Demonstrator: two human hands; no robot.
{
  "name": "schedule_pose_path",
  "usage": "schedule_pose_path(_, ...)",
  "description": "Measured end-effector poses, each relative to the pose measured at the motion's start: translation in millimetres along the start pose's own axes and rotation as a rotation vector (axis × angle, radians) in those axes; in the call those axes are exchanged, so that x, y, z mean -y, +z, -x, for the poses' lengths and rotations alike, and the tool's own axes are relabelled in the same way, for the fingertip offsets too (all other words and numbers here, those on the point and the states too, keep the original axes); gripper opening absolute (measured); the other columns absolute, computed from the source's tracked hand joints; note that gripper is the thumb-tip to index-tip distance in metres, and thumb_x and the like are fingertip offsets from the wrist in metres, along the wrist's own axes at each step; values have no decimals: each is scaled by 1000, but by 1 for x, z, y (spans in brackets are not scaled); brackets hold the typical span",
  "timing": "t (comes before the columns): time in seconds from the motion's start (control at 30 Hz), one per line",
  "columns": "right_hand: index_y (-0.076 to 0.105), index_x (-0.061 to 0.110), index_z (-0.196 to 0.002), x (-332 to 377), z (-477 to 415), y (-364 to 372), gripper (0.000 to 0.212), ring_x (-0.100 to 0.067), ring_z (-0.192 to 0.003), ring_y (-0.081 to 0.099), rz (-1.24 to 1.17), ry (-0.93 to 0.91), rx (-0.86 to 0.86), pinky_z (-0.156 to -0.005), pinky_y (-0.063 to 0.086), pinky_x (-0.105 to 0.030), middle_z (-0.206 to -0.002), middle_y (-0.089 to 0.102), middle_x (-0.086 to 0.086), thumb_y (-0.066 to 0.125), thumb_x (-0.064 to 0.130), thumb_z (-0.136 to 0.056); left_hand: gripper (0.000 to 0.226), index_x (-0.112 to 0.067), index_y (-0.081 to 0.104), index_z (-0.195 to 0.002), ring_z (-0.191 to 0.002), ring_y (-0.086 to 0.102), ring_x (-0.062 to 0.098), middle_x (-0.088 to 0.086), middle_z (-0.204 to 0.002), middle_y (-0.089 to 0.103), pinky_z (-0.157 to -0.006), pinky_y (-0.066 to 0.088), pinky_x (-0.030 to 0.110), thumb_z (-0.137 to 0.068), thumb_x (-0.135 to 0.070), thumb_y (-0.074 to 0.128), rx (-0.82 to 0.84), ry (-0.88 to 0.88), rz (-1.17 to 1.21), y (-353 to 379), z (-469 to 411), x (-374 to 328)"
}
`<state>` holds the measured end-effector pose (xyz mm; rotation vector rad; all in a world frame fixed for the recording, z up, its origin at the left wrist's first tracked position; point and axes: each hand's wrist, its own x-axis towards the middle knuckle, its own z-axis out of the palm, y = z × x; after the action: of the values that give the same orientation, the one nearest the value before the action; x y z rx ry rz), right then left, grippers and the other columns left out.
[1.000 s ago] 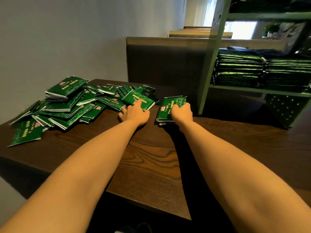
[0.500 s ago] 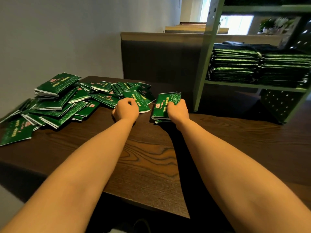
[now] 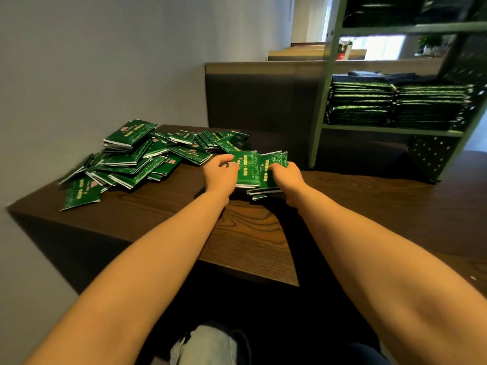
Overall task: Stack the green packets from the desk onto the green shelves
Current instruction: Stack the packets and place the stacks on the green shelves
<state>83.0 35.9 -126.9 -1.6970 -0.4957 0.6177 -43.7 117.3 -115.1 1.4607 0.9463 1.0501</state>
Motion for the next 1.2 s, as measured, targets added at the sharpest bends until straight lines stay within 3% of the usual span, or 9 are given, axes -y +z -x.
schedule_pose_path(0.1,69,8,-115,9,32,-3,30,-24,-89,73,-103,8,78,-70,60,-30,-104,75,-11,54,30,-101,58,-11,47,-141,-101,61,19,2,-108,60,-83,50,29,-88,-11,70,67,10,-88,4,17,0)
schedule_pose_path(0.2,67,9,-115,4,39,-9,31,-15,-76,71,-137,-6,119,-53,52,-19,-92,73,-5,49,34,-108,45,-7,58,-127,-97,65,16,5,-112,65,-78,52,25,-87,-19,75,120,-4,-73,8,30,9)
schedule_pose_path(0.3,69,8,-120,2,41,-12,31,-19,-83,75,-128,-35,136,-60,56,-25,-104,76,-10,56,31,-105,30,-8,68,-111,-92,68,12,4,-104,70,-78,57,26,-86,-22,76,134,62,-33,7,40,18)
schedule_pose_path(0.47,63,18,-91,1,45,-8,14,-13,-78,69,-69,-67,96,-62,53,-25,-95,73,-5,56,15,-103,22,-11,75,-109,-99,66,13,-4,-100,72,-80,52,27,-95,-16,59,133,78,-65,0,37,13)
schedule_pose_path(0.6,66,8,-122,0,27,-6,24,-25,-96,73,-57,-38,54,-73,57,-32,-114,73,-13,57,15,-101,26,-10,72,-111,-101,62,16,4,-108,70,-79,44,24,-97,-12,51,112,69,-141,2,27,10)
schedule_pose_path(0.77,55,10,-133,10,-5,-5,39,-27,-107,68,-3,-9,-45,-85,54,-35,-122,67,-10,60,27,-98,23,-15,69,-113,-102,56,18,-2,-99,63,-84,40,25,-95,-16,56,126,154,-407,0,-7,9)
schedule_pose_path(0.9,59,13,-130,16,-39,-3,47,-28,-104,70,1,-30,-77,-96,57,-42,-119,69,-10,60,37,-90,34,-25,61,-127,-119,54,28,2,-121,64,-104,42,42,-94,-30,57,162,76,-571,10,-45,10)
schedule_pose_path(1.03,61,16,-125,5,-80,0,61,-27,-100,71,-3,-60,-86,-97,58,-47,-114,72,-7,57,47,-73,46,-28,49,-141,-134,39,33,6,-139,53,-111,30,45,-96,-37,54,223,-8,-717,22,-73,13)
schedule_pose_path(1.2,51,12,-127,14,-65,1,39,-29,-109,65,71,-7,-128,-102,53,-48,-120,63,-9,57,37,-98,49,-30,42,-145,-140,31,33,8,-145,48,-118,16,50,-97,-36,50,211,-39,-769,35,-93,14)
